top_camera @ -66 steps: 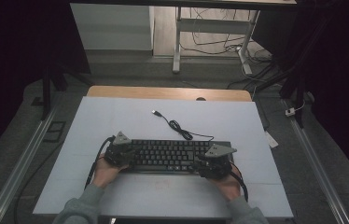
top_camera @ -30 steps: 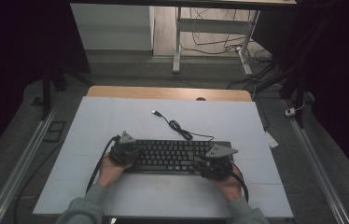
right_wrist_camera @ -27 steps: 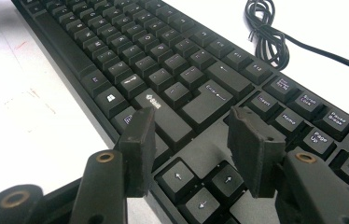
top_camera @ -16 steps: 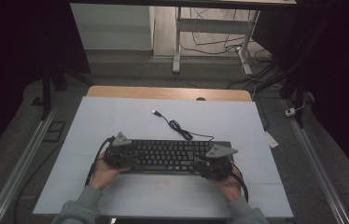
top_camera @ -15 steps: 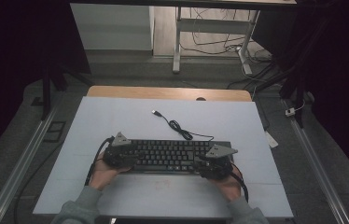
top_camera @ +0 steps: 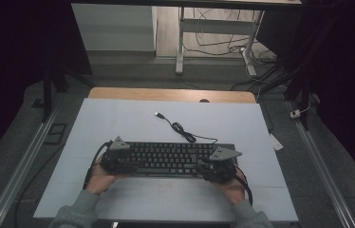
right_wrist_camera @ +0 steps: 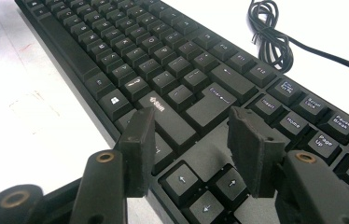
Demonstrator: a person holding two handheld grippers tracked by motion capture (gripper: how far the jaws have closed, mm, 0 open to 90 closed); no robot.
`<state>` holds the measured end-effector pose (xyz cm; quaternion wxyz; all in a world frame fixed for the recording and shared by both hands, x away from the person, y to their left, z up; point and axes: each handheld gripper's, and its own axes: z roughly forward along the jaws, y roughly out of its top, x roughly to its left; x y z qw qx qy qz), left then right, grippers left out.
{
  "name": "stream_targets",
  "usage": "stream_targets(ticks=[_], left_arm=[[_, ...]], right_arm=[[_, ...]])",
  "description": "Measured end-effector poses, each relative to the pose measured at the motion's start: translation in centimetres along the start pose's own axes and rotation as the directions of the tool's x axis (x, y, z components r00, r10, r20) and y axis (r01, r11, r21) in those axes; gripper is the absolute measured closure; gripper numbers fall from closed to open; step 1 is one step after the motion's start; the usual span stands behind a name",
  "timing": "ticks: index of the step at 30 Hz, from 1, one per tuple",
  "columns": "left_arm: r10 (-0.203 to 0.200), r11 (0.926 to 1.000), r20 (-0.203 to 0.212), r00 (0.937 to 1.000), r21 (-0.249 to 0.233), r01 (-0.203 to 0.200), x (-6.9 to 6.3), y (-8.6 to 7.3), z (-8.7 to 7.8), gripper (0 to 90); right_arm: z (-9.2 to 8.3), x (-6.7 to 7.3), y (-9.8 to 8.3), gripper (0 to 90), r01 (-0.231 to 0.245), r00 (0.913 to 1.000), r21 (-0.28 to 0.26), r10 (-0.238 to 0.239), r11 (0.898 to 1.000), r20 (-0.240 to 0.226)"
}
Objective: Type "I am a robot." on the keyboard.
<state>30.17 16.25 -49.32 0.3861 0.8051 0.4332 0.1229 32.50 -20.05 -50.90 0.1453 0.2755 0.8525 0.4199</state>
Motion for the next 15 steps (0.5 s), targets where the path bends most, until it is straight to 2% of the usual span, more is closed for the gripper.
stream_targets(ticks=[4, 12, 15], left_arm=[[-0.011, 0.9999, 0.001, 0.9999, 0.003, 0.011, 0.15, -0.02, -0.01, 27.9], [-0.005, 0.9999, 0.007, 1.0, 0.009, 0.005, 0.1, -0.08, 0.16, 27.6], [-0.006, 0.9999, 0.007, 1.0, 0.014, 0.006, 0.12, -0.14, 0.29, 27.5]], right_arm=[[0.01, 0.07, 0.02, 51.7, -0.003, 1.0, 0.0, 0.003, 1.0, -0.004], [0.1, 0.18, 0.2, 51.7, -0.002, 1.0, -0.004, 0.002, 1.0, -0.009], [0.22, 0.33, 0.48, 52.1, -0.014, 0.9998, -0.024, 0.014, 1.0, -0.017]])
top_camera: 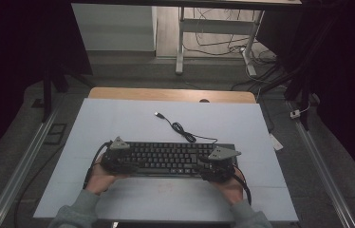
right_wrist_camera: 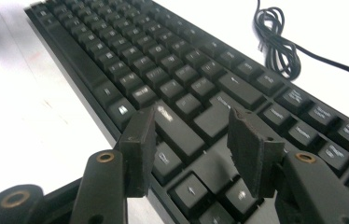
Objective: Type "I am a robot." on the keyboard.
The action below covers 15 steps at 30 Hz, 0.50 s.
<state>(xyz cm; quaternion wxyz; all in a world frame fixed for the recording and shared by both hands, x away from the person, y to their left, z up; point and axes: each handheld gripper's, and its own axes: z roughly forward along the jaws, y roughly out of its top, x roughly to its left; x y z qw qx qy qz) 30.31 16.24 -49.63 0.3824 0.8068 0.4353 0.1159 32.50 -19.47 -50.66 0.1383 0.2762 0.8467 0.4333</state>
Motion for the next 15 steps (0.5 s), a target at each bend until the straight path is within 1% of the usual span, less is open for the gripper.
stream_targets(ticks=[2, 3, 4, 5, 6, 8, 11, 12, 14, 15], left_arm=[[-0.001, 1.0, -0.002, 1.0, 0.002, 0.001, 0.0, 0.0, 0.1, 27.5], [-0.001, 1.0, -0.002, 1.0, 0.004, 0.001, 0.0, 0.0, 0.1, 27.5], [-0.001, 1.0, -0.002, 1.0, 0.005, 0.001, 0.0, -0.1, 0.1, 27.5], [-0.001, 1.0, -0.004, 1.0, 0.006, 0.001, 0.0, -0.1, 0.1, 27.5], [0.0, 1.0, -0.004, 1.0, 0.007, 0.0, 0.0, -0.1, 0.2, 27.5], [0.0, 1.0, -0.001, 1.0, 0.008, 0.0, 0.0, -0.1, 0.2, 27.4], [0.004, 0.9999, 0.002, 1.0, 0.01, -0.004, 0.0, -0.1, 0.2, 27.3], [0.005, 1.0, 0.004, 1.0, 0.009, -0.005, -0.1, -0.1, 0.2, 27.3], [0.006, 0.9999, 0.006, 1.0, 0.008, -0.006, -0.1, -0.1, 0.2, 27.3], [0.006, 0.9999, 0.006, 1.0, 0.008, -0.007, 0.0, -0.1, 0.2, 27.3]], right_arm=[[0.2, 0.1, 0.3, 52.3, -0.01, 0.9997, -0.015, 0.01, 1.0, -0.021], [0.3, 0.2, 0.5, 52.4, -0.009, 0.9998, -0.008, 0.009, 1.0, -0.018], [0.5, 0.3, 0.6, 52.7, -0.008, 0.9998, -0.015, 0.008, 1.0, -0.018], [0.7, 0.4, 0.9, 53.2, -0.013, 0.9992, -0.019, 0.012, 1.0, -0.038], [0.9, 0.6, 1.0, 53.7, -0.013, 0.9989, -0.023, 0.012, 1.0, -0.045], [1.3, 0.9, 1.3, 55.8, -0.002, 0.9989, -0.014, 0.001, 1.0, -0.046], [2.1, 1.2, 1.9, 62.9, -0.006, 0.9986, -0.015, 0.005, 1.0, -0.052], [2.3, 1.3, 2.2, 66.4, -0.004, 0.9988, -0.009, 0.004, 1.0, -0.049], [2.9, 1.5, 2.6, 74.7, -0.013, 0.9979, -0.011, 0.012, 1.0, -0.063], [3.2, 1.6, 2.8, 79.0, -0.011, 0.9975, -0.002, 0.011, 1.0, -0.069]])
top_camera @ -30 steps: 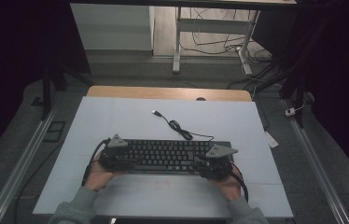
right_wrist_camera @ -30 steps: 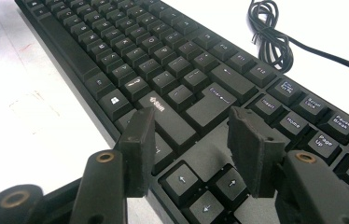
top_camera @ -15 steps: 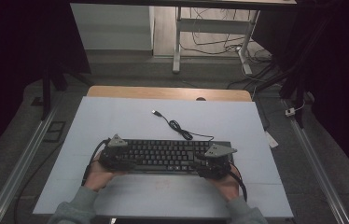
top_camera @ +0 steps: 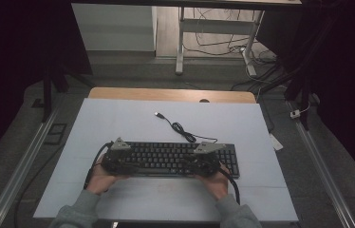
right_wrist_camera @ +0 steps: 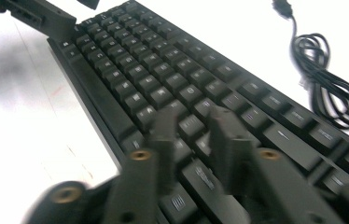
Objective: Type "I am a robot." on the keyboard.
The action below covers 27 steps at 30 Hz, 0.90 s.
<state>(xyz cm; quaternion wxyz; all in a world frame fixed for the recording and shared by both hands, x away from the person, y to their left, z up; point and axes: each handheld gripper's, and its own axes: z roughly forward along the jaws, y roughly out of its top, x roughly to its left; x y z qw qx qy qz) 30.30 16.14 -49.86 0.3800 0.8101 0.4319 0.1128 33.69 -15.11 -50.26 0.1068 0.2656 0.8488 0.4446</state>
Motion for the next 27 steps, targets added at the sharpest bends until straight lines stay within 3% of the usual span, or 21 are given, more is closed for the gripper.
stream_targets(ticks=[3, 18, 27], left_arm=[[-0.001, 1.0, 0.001, 1.0, 0.0, 0.001, 0.0, 0.0, 0.0, 27.3], [0.008, 0.9999, 0.001, 1.0, 0.009, -0.008, -0.2, 0.0, 0.3, 27.2], [0.011, 0.9999, 0.0, 0.9999, 0.012, -0.011, -0.1, 0.0, 0.4, 26.9]], right_arm=[[0.7, 0.3, 0.7, 89.1, 0.008, 0.9999, 0.015, -0.008, 1.0, -0.01], [5.2, 0.3, 2.7, 89.4, 0.005, 0.9991, 0.091, -0.009, 0.996, 0.04], [5.9, 0.1, 2.8, 89.4, -0.008, 0.998, 0.107, 0.001, 0.994, 0.063]])
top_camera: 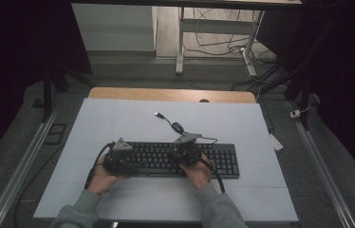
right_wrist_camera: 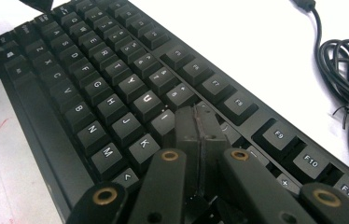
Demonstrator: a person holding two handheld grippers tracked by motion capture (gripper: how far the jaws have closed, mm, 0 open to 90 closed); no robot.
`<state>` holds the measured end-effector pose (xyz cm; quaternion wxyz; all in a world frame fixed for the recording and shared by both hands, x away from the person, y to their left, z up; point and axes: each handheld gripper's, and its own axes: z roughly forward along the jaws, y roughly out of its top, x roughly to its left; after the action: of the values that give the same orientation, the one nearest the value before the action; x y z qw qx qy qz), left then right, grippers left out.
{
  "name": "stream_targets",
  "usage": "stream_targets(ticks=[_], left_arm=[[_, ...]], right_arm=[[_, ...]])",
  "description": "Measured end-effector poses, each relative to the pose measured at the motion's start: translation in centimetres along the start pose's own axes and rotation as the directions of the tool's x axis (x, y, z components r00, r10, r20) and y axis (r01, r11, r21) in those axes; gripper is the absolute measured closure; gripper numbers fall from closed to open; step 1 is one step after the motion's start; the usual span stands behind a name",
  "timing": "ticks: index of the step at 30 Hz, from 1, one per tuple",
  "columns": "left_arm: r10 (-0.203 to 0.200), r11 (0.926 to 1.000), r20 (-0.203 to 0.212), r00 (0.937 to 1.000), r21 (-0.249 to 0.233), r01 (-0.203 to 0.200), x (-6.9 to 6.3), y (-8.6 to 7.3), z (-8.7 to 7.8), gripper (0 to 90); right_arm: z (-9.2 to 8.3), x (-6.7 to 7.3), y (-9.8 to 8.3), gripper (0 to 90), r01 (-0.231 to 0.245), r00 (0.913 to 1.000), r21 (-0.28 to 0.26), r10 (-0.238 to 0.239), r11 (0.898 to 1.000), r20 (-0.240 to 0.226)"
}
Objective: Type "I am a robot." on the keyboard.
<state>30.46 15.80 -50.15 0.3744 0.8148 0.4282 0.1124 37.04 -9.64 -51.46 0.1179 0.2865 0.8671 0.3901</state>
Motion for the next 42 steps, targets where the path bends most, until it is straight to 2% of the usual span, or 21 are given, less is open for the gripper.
stream_targets(ticks=[8, 13, 17, 25, 28, 33, 42], left_arm=[[0.005, 1.0, -0.003, 1.0, 0.006, -0.005, 0.0, 0.0, 0.0, 26.8], [0.003, 1.0, -0.002, 1.0, 0.004, -0.003, 0.1, 0.0, 0.0, 26.8], [-0.002, 1.0, -0.003, 1.0, 0.0, 0.002, 0.1, 0.0, 0.0, 26.8], [-0.002, 1.0, -0.005, 1.0, -0.002, 0.002, 0.1, 0.0, -0.1, 26.7], [-0.003, 1.0, -0.007, 1.0, -0.002, 0.003, 0.1, -0.1, -0.1, 26.7], [-0.004, 1.0, -0.011, 0.9999, -0.005, 0.004, 0.2, -0.1, -0.1, 26.8], [-0.022, 0.9996, -0.019, 0.9996, -0.019, 0.022, 0.5, -0.3, -0.3, 27.0]], right_arm=[[0.1, 0.1, 0.2, 89.4, -0.007, 1.0, 0.006, 0.007, 1.0, -0.001], [0.4, 0.2, 0.4, 89.5, -0.006, 0.9999, 0.038, 0.006, 0.999, 0.012], [0.3, 0.2, 0.5, 89.5, -0.003, 0.9999, 0.027, 0.003, 1.0, 0.01], [-1.2, 0.0, 0.6, 89.4, -0.017, 0.9998, -0.026, 0.017, 1.0, -0.01], [-1.7, -0.2, 0.4, 80.2, -0.036, 0.9991, -0.048, 0.035, 0.998, -0.025], [-2.8, -0.3, -0.3, 66.7, -0.039, 0.999, -0.071, 0.037, 0.997, -0.027], [-5.1, -0.7, -2.6, 58.5, -0.028, 0.9993, -0.09, 0.026, 0.996, -0.026]])
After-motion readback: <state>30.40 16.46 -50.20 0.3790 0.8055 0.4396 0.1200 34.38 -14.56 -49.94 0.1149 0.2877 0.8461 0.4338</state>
